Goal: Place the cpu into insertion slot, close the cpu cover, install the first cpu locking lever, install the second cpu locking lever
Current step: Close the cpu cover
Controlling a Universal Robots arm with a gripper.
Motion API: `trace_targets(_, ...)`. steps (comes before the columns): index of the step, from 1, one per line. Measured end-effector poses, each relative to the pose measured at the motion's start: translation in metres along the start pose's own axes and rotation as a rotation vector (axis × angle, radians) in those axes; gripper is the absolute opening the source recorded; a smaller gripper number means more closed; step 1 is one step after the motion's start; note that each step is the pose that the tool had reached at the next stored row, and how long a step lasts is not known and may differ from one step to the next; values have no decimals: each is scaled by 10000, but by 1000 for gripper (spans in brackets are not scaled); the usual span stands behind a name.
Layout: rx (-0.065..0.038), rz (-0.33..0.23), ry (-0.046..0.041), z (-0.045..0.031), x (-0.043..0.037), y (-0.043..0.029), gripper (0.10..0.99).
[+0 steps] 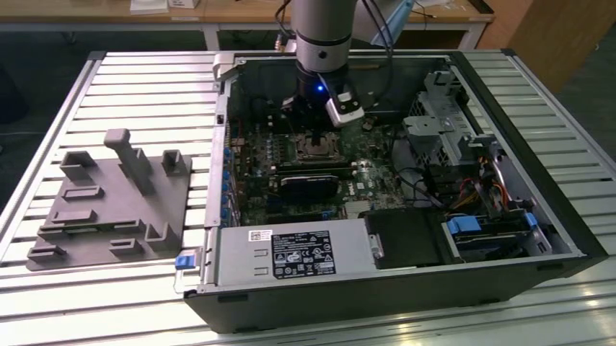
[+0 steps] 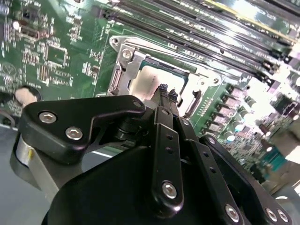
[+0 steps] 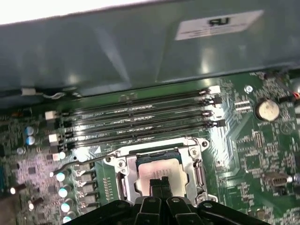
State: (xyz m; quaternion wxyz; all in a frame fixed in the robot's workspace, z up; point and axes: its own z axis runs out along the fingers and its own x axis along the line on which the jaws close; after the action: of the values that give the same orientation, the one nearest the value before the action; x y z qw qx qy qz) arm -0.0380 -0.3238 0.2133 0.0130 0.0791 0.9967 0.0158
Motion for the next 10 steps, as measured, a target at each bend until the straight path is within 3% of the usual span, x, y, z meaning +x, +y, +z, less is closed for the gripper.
trace_targets(7,-19,-728,-41,3,3,-1,106)
trace_targets(10,10,-792,-44,7,27,-5,106)
